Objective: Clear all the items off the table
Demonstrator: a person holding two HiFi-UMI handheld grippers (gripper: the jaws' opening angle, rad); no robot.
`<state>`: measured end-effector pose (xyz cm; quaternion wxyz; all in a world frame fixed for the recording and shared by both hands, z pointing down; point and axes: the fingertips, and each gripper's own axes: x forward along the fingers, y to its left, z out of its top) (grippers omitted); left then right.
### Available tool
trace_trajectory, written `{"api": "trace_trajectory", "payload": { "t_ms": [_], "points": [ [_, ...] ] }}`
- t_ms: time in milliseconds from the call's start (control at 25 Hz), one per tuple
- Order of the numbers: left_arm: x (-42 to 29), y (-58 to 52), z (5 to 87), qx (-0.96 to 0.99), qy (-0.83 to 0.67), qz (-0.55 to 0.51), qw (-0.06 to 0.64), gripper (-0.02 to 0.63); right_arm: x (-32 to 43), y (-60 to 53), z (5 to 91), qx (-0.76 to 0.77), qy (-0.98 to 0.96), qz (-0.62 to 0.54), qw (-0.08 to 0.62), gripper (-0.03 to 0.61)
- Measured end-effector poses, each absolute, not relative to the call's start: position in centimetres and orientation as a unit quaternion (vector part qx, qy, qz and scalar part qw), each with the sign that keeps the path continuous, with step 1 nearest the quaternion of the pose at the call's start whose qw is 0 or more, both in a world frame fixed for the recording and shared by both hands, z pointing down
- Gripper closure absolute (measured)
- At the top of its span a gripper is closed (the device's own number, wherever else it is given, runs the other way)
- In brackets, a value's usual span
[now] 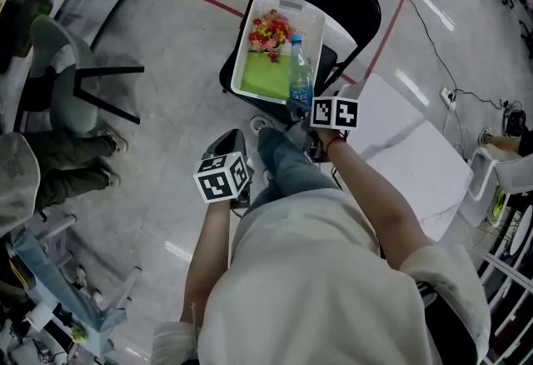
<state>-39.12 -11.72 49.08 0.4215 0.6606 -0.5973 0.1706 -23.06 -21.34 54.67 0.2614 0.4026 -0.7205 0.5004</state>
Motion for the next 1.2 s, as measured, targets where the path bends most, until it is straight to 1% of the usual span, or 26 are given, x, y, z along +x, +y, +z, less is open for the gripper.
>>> {"api": "trace_trajectory", "payload": {
  "t_ms": [200, 400, 480, 680, 920, 1040, 1200],
  "points": [
    [-39.1, -12.9, 49.6, 0.660, -0.592, 0.177, 0.428, 0.604, -23.6, -22.2, 55.2, 0.390, -0.717, 0.508, 0.273, 0.249],
    [-39.1, -13.5, 49.8, 0.660, -0.588, 0.176, 0.432, 0.604, -23.9, -23.0, 55.3, 0.396, -0.725, 0.487, 0.285, 0.247],
    [-39.0, -13.6, 49.8, 0.661, -0.587, 0.178, 0.432, 0.604, -23.8, -23.3, 55.1, 0.399, -0.728, 0.479, 0.286, 0.258],
    [-39.0, -13.4, 49.9, 0.659, -0.588, 0.177, 0.434, 0.604, -23.5, -23.5, 54.8, 0.402, -0.733, 0.469, 0.285, 0.278],
    [-38.8, -12.8, 50.0, 0.658, -0.589, 0.178, 0.434, 0.604, -23.1, -23.2, 53.8, 0.404, -0.743, 0.461, 0.269, 0.281],
    [-38.7, -12.6, 50.0, 0.659, -0.589, 0.178, 0.433, 0.604, -23.1, -22.9, 53.0, 0.402, -0.751, 0.454, 0.263, 0.295],
    [-38.8, -12.6, 49.6, 0.661, -0.590, 0.174, 0.430, 0.604, -23.5, -22.6, 51.7, 0.399, -0.761, 0.443, 0.256, 0.350]
  ]
}}
